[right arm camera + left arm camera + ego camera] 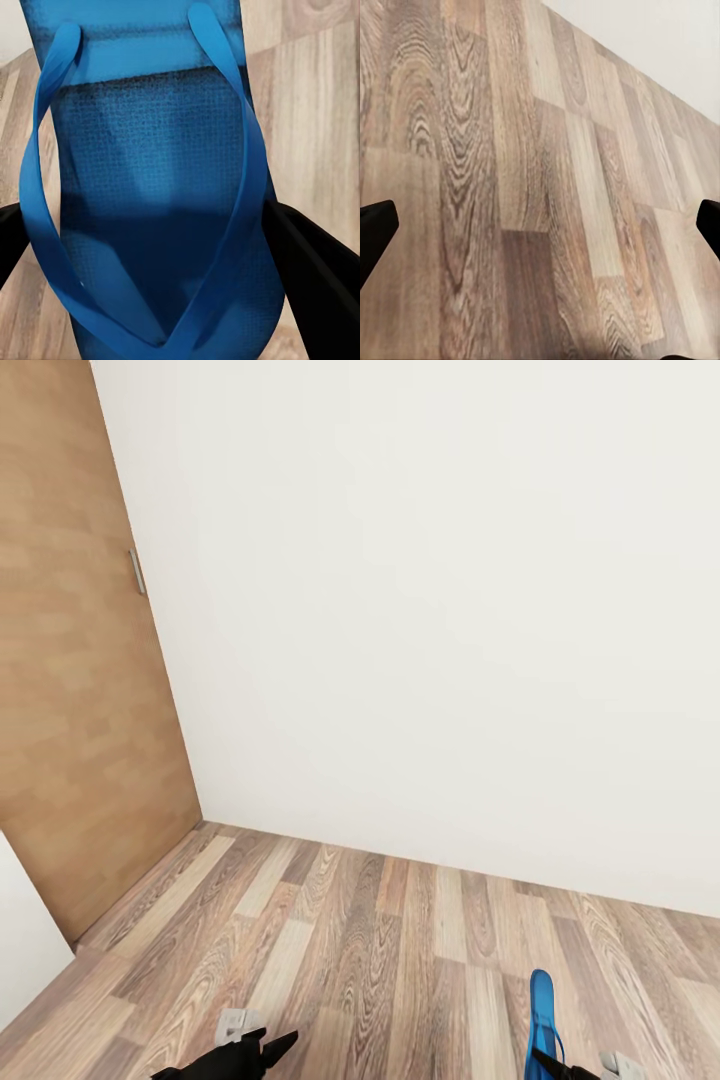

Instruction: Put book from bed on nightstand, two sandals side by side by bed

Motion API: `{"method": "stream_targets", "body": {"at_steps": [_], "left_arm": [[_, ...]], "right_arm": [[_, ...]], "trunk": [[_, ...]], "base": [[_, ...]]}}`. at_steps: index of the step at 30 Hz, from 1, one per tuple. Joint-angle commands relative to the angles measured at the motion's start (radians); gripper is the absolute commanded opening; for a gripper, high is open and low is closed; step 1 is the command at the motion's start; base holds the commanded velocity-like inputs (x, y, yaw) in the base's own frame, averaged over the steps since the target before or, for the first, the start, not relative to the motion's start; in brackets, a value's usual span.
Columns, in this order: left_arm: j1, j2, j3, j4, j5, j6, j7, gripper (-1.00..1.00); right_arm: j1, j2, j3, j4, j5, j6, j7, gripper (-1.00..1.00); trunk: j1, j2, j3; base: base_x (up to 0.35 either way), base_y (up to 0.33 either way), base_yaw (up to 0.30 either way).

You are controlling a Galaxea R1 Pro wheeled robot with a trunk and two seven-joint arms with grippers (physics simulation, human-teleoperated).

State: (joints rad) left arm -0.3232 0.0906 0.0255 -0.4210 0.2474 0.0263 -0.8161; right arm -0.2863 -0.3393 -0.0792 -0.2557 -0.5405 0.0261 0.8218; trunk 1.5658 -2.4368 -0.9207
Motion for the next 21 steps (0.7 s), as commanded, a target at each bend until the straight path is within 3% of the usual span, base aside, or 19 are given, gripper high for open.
{"method": "stream_targets", "body": {"at_steps": [1,11,17,21], "left_arm": [[0.0,0.0,0.002,0.001,0.003,0.003,-0.005,1.0],[0.0,0.0,0.002,0.001,0.003,0.003,-0.005,1.0],[0.0,0.0,0.002,0.001,0.003,0.003,-0.005,1.0],[0.0,0.0,0.003,0.001,0.003,0.003,-0.005,1.0]], "right_arm": [[-0.001,0.0,-0.005,0.001,0.0,0.003,0.005,-1.0],[-0.001,0.0,-0.005,0.001,0.0,0.003,0.005,-1.0],[-0.001,0.0,-0.004,0.001,0.0,0.003,0.005,-1.0],[-0.001,0.0,-0.004,0.001,0.001,0.003,0.006,-1.0]], "trunk": [[-0.004,0.007,0.002],[-0.042,0.077,0.034],[-0.065,0.119,0.052],[-0.065,0.119,0.052]], "base": [[0.0,0.0,0.0],[0.0,0.0,-0.011],[0.0,0.0,-0.186],[0.0,0.0,-0.266]]}}
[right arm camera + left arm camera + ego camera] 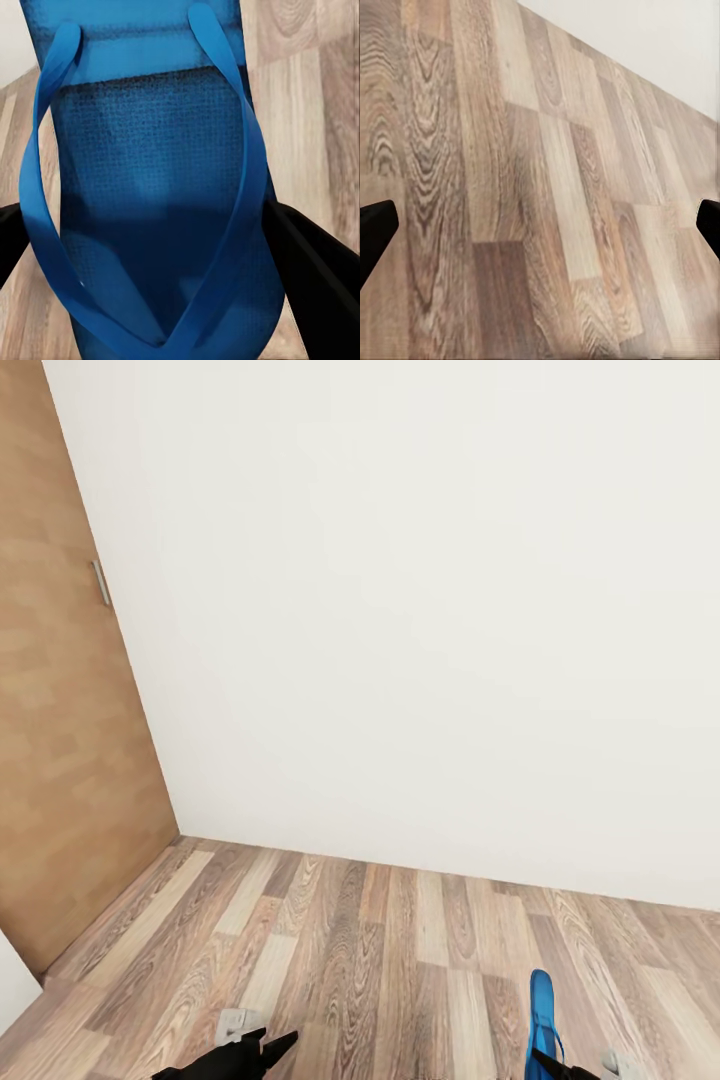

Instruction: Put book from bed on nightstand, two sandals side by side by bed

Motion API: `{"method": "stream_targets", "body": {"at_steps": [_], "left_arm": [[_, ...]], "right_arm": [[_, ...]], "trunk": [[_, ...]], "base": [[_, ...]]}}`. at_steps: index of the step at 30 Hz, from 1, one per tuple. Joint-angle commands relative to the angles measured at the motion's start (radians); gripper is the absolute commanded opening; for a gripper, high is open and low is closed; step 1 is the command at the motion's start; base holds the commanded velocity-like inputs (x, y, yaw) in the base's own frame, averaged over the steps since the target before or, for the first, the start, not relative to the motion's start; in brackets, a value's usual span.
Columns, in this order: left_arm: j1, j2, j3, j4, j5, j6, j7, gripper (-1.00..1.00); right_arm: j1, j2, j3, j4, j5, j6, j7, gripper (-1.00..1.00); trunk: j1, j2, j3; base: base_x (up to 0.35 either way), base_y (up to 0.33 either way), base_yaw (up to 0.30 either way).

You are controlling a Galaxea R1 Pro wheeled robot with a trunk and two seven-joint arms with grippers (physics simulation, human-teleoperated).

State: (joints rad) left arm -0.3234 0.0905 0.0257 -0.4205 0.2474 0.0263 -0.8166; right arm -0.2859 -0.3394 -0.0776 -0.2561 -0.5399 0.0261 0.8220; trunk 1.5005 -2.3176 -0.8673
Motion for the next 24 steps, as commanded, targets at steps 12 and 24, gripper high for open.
{"method": "stream_targets", "body": {"at_steps": [12,24], "left_arm": [[0.0,0.0,0.003,0.0,0.003,0.003,-0.006,1.0],[0.0,0.0,0.003,0.0,0.003,0.003,-0.006,1.0]], "right_arm": [[-0.001,0.0,-0.004,0.001,0.0,0.003,0.005,-1.0],[-0.001,0.0,-0.007,0.0,-0.005,0.004,0.008,-1.0]], "trunk": [[0.0,0.0,-0.001],[0.0,0.0,-0.001]], "base": [[0.0,0.0,-0.282],[0.0,0.0,-0.15]]}}
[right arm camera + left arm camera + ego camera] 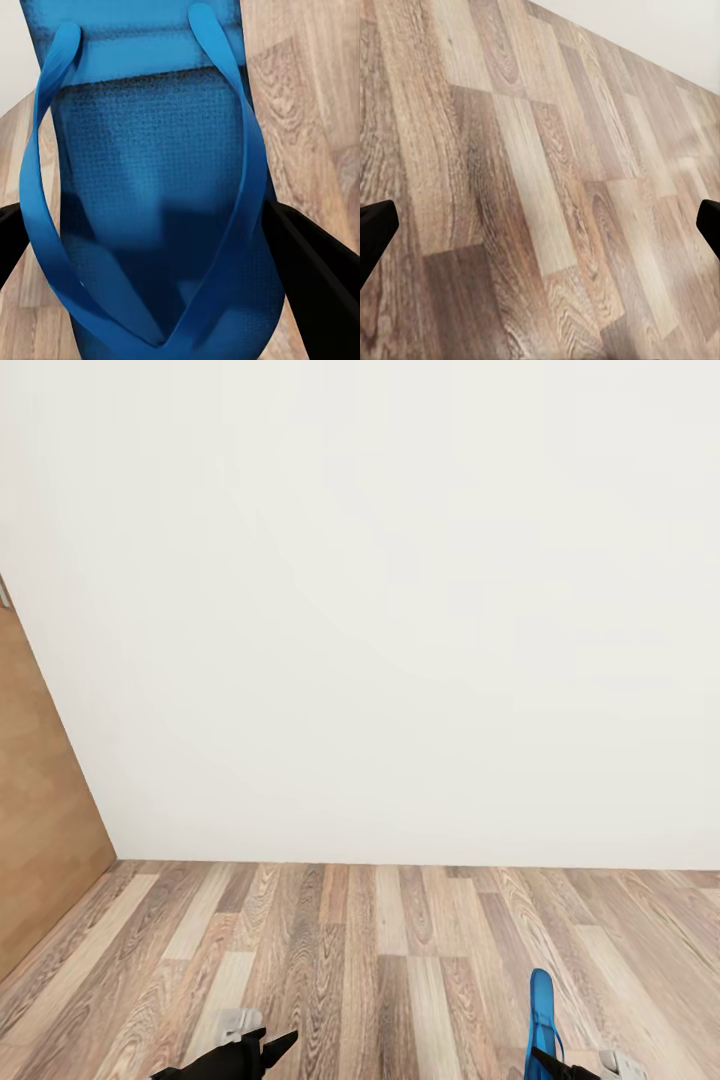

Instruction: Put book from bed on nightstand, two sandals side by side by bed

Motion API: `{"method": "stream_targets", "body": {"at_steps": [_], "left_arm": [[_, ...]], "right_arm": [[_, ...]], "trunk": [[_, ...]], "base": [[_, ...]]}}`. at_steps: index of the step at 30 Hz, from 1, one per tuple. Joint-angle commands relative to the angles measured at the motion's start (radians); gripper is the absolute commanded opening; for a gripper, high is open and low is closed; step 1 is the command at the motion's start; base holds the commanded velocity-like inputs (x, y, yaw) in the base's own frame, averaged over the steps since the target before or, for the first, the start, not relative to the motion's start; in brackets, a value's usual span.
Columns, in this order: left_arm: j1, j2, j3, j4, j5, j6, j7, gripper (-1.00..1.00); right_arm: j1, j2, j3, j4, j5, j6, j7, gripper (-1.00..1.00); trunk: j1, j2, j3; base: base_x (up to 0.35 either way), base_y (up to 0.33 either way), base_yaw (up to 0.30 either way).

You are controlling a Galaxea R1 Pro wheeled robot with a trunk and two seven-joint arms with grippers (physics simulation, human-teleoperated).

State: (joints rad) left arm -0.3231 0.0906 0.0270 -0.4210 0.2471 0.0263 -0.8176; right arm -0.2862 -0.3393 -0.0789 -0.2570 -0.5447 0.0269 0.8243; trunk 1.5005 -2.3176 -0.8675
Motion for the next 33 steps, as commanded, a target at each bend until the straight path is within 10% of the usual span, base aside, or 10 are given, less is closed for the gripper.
{"method": "stream_targets", "body": {"at_steps": [1,33], "left_arm": [[-0.001,0.0,0.002,0.001,0.003,0.003,-0.005,1.0],[-0.001,0.0,0.002,0.001,0.003,0.003,-0.005,1.0]], "right_arm": [[-0.001,0.0,-0.005,0.001,-0.001,0.004,0.006,-1.0],[-0.001,0.0,-0.004,0.001,0.005,0.004,0.004,-1.0]], "trunk": [[0.0,0.0,-0.001],[0.0,0.0,-0.001]], "base": [[0.0,0.0,-0.003],[0.0,0.0,-0.205]]}}
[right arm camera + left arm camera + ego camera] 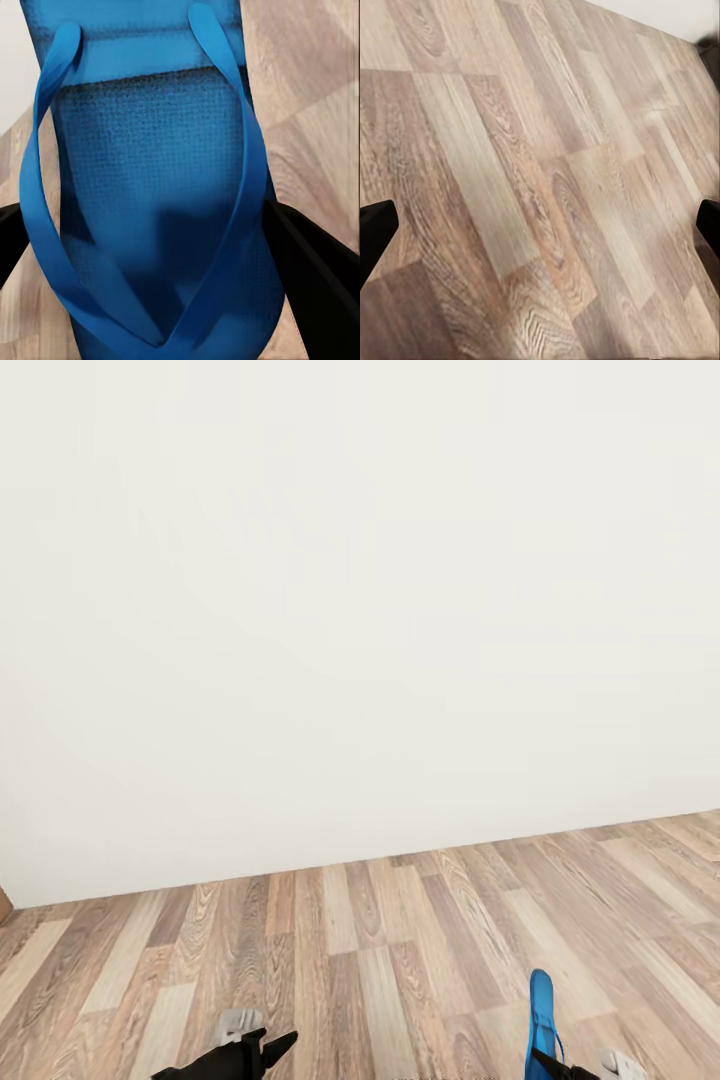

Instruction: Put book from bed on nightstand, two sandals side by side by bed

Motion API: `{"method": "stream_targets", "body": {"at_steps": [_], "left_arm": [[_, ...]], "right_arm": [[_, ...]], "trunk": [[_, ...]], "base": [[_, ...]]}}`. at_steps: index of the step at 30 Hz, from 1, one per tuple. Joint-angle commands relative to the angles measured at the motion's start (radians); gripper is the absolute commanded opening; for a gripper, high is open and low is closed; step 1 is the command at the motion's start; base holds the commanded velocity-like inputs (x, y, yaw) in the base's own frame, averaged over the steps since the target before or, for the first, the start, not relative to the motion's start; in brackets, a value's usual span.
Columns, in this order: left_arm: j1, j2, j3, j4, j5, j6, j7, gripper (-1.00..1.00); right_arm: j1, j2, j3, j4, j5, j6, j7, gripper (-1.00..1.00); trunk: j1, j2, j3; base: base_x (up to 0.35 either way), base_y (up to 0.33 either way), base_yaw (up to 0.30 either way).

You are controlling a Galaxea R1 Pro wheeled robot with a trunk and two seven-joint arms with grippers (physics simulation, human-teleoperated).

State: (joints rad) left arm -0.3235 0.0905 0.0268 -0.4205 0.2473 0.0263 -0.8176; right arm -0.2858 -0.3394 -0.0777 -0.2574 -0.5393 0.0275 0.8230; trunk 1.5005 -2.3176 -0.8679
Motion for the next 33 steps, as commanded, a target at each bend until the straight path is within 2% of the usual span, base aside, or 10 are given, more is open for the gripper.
{"method": "stream_targets", "body": {"at_steps": [1,20,25,26,31,33], "left_arm": [[0.0,0.0,0.002,0.0,0.003,0.003,-0.005,1.0],[0.0,0.0,0.003,0.0,0.003,0.0,-0.003,1.0],[0.0,0.002,0.006,0.003,0.003,-0.053,0.007,1.0],[0.0,0.003,0.005,0.006,0.003,-0.068,0.029,1.0],[0.0,-0.002,0.001,0.02,0.003,-0.148,0.33,1.0],[0.0,-0.009,0.001,0.022,0.003,-0.165,0.401,1.0]], "right_arm": [[-0.001,0.0,-0.005,0.001,-0.001,0.003,0.005,-1.0],[-0.001,0.0,-0.005,0.001,-0.001,0.003,0.005,-1.0],[-0.001,0.0,-0.005,0.001,-0.001,0.003,0.005,-1.0],[-0.001,0.0,-0.005,0.001,-0.001,0.003,0.005,-1.0],[-0.001,0.0,-0.006,0.001,-0.001,0.003,0.005,-1.0],[-0.001,0.0,-0.006,0.001,-0.001,0.003,0.005,-1.0]], "trunk": [[0.0,0.0,-0.001],[0.0,0.0,-0.001],[0.0,0.0,0.001],[0.0,0.0,0.002],[0.0,0.0,0.004],[0.0,0.0,0.005]], "base": [[0.0,0.0,-0.3],[0.0,0.0,-0.3],[0.0,0.0,-0.3],[0.0,0.0,-0.3],[0.0,0.0,-0.3],[0.0,0.0,-0.3]]}}
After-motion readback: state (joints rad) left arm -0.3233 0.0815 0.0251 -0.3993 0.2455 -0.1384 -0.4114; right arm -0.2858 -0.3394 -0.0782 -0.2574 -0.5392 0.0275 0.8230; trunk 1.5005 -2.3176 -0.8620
